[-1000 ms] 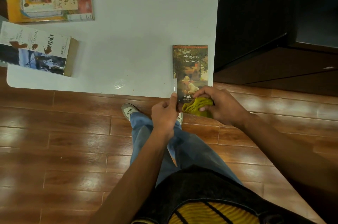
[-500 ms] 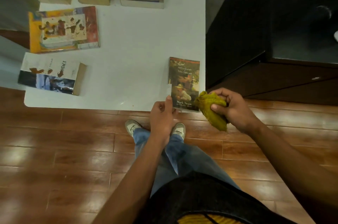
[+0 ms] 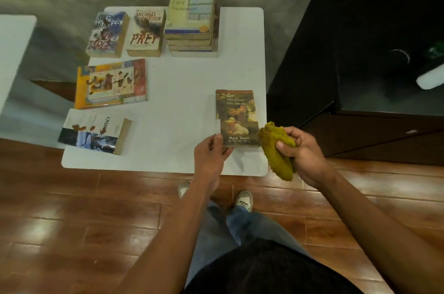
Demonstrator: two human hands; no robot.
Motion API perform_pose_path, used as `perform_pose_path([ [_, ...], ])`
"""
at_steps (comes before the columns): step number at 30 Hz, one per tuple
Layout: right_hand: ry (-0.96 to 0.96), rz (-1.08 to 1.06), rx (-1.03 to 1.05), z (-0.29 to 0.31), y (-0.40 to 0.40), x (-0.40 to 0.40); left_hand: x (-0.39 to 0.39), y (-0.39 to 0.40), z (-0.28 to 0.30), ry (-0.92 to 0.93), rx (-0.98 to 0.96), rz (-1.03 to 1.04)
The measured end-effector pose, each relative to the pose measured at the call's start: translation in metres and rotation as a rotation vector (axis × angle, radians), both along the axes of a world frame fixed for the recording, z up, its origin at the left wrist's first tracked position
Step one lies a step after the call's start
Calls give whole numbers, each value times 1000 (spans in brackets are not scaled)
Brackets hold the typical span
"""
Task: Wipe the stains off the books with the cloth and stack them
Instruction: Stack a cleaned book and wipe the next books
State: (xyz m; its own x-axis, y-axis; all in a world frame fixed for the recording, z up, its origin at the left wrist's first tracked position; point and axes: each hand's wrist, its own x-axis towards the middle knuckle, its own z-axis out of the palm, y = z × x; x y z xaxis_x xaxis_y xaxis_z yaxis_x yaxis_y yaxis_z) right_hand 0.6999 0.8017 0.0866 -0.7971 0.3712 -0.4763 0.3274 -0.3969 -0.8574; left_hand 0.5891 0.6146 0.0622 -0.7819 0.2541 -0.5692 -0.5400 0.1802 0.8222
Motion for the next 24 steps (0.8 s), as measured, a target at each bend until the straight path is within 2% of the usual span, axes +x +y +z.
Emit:
perform_pose_path([
  [10,-9,-89,-110,19,16,-33,-68,35,27,69,50,13],
  [18,-15,-223,-134,13,50,-92,-135,92,12,-86,120,18],
  [24,-55,-260,-165,-4,61,-135,-185,132,1,-304,110,143],
])
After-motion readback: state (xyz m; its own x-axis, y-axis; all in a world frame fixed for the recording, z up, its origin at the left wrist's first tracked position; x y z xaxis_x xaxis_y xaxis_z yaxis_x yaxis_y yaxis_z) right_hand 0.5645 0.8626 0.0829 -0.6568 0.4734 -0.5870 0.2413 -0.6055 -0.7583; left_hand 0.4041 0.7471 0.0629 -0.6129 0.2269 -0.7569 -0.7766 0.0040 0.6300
